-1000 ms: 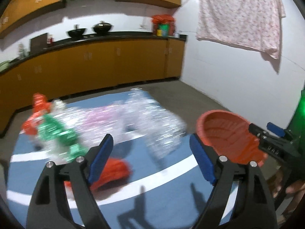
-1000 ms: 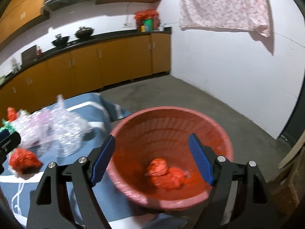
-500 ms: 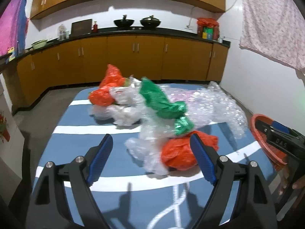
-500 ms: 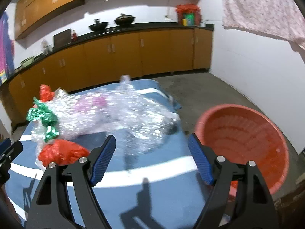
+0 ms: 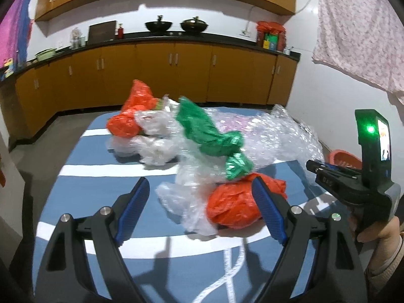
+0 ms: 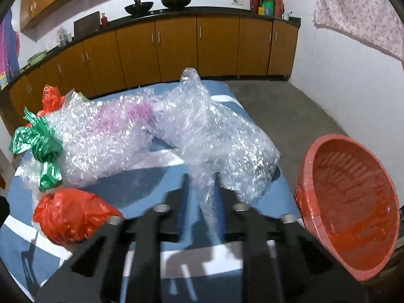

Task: Collect trash
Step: 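Move the right tool back to the bubble wrap and close on it, then lift the bubble wrap with the right tool and carry it to the basket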

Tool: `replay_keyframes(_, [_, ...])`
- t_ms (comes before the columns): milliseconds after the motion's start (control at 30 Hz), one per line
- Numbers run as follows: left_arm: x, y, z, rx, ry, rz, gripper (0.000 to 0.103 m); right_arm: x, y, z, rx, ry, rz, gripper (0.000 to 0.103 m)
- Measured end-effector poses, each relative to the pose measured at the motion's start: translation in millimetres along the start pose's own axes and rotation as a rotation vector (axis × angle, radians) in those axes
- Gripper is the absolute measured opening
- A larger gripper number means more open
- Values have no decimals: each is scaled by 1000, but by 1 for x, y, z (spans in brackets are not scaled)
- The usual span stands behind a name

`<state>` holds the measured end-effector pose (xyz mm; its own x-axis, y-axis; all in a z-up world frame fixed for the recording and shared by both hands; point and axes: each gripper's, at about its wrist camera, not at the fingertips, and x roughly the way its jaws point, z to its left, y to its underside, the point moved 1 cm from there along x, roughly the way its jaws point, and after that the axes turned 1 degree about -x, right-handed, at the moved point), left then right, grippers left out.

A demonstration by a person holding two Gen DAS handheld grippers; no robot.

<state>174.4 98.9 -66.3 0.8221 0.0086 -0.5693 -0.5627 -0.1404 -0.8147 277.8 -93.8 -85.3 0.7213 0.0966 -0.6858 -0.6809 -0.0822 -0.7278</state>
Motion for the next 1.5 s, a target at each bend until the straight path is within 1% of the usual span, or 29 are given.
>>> replay_keyframes(200, [18,4,-30,54,41,35,81,-16,8,-16,26,-8,-20,4])
replay_keyframes(300, [29,7,-41,76,41,63,81,-28,11,-28,57,-16,-37,3])
replay_keyframes(433, [43,10,-46,80,49,99,81,-38,13,-39,92,-22,-51,3])
replay_keyframes(567, [53,12,-52,89,57,127,81,-43,15,-48,128,-44,-47,3])
replay_keyframes(700, [63,9,-55,100,56,142,81,-45,17,-48,124,-43,-47,3])
replay_keyframes(967, [81,9,-59,111,95,194,80,-42,21,-49,130,-40,-32,3])
replay_keyframes(1033, [83,10,-60,115,112,205,75,-42,22,-50,131,-40,-30,3])
replay_keyframes(1067, [84,11,-60,118,117,210,71,-42,22,-50,131,-40,-30,3])
replay_keyframes(1100, [84,12,-60,121,121,212,63,-42,22,-50,130,-40,-30,3])
replay_keyframes(1133, [85,13,-60,127,124,216,59,-43,22,-50,129,-39,-30,3])
replay_keyframes(1200, [85,14,-61,132,128,224,47,-43,23,-50,129,-40,-30,3])
replay_keyframes(1400, [78,15,-58,128,130,209,40,-47,24,-50,130,-42,-36,3])
replay_keyframes(1500, [71,13,-55,113,132,192,38,-51,23,-50,127,-43,-44,3])
